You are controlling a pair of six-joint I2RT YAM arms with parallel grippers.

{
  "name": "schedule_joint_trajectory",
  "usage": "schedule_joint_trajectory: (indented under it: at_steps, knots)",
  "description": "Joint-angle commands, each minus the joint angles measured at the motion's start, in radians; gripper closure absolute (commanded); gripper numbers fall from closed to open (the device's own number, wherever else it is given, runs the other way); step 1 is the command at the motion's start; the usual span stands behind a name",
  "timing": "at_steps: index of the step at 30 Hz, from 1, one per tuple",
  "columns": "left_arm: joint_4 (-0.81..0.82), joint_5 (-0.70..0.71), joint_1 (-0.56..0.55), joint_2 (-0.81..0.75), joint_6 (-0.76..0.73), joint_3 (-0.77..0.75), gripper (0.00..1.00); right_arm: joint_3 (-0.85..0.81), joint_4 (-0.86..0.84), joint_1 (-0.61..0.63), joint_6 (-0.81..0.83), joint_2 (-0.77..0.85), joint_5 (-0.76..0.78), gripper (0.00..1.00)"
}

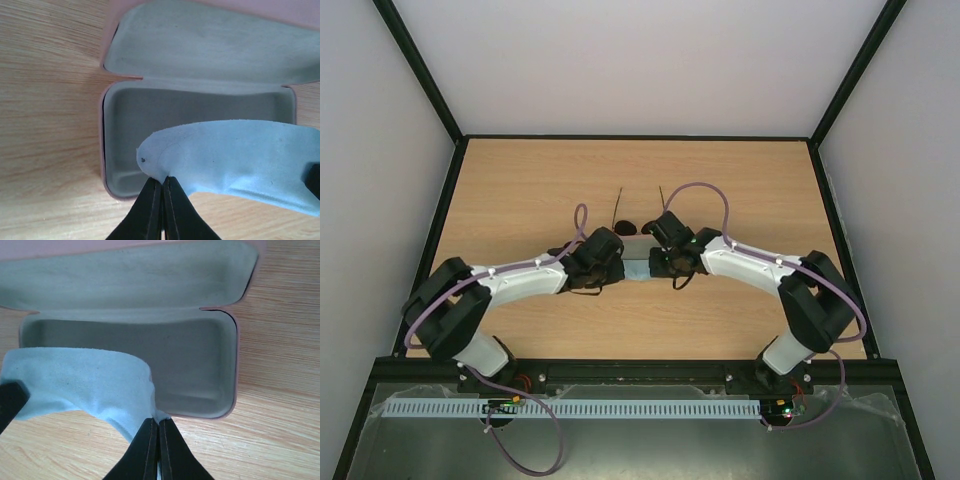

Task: Organize the sunglasses
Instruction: Place the glasses cleaning cloth in the sunglasses case.

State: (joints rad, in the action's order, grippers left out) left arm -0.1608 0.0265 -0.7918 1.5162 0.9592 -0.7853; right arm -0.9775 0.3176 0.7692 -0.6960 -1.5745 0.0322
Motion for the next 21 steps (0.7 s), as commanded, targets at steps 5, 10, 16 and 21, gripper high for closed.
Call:
schedule_joint_trajectory:
  at_steps: [5,10,16,21]
  knots:
    - [0.048,0.003,0.015,0.073,-0.037,-0.049,0.98,-0.04,0.034,-0.024,0.056,-0.06,-0.005,0.99]
    - [0.053,0.013,0.019,0.092,-0.044,-0.062,0.98,-0.044,0.025,-0.047,0.055,-0.078,-0.007,0.99]
    - [0.039,0.024,0.026,0.109,-0.054,-0.088,0.98,-0.053,0.021,-0.067,0.092,-0.097,-0.007,0.99]
    - [0.033,0.023,0.032,0.128,-0.057,-0.095,0.98,-0.059,0.014,-0.076,0.101,-0.117,-0.013,0.99]
